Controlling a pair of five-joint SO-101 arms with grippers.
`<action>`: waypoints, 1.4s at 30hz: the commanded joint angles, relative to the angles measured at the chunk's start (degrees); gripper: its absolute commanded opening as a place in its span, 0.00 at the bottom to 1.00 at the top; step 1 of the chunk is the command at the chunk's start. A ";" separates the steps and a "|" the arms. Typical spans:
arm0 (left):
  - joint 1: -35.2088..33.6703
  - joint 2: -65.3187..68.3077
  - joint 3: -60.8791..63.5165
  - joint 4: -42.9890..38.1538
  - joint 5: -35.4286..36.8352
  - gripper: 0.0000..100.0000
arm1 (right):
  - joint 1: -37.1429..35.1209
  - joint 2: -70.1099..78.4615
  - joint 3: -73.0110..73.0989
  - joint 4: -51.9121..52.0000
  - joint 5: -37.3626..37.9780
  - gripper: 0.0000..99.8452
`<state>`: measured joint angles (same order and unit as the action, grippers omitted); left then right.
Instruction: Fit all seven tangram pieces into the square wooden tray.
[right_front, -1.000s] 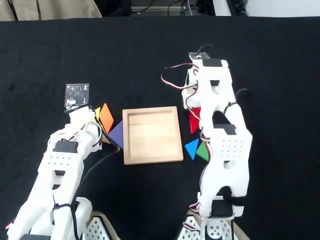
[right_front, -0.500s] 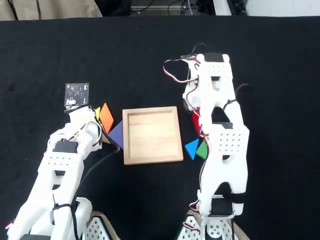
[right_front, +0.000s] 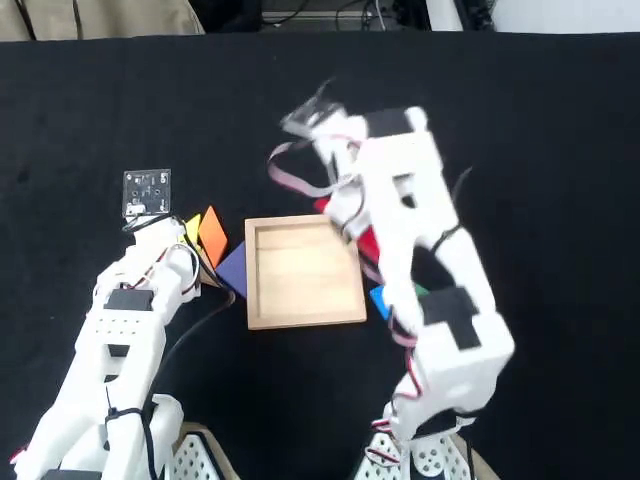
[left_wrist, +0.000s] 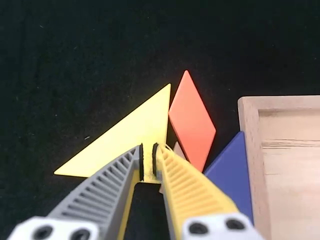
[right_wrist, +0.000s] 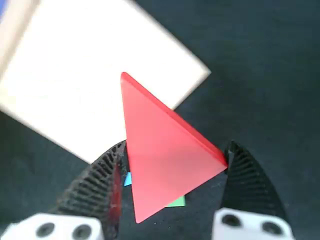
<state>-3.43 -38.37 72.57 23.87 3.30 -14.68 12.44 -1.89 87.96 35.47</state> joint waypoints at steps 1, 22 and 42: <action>-2.51 -0.70 -0.57 -1.23 0.26 0.06 | -4.40 -11.82 13.76 -7.74 2.90 0.20; -4.09 -0.70 0.75 -1.23 0.44 0.06 | -17.23 -23.34 36.97 -27.69 26.46 0.20; -4.18 -0.70 0.75 -1.32 0.53 0.06 | -16.26 -12.53 31.34 -33.32 30.07 0.20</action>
<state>-7.30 -38.37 73.98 23.52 3.30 -31.12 -0.48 33.10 55.43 64.92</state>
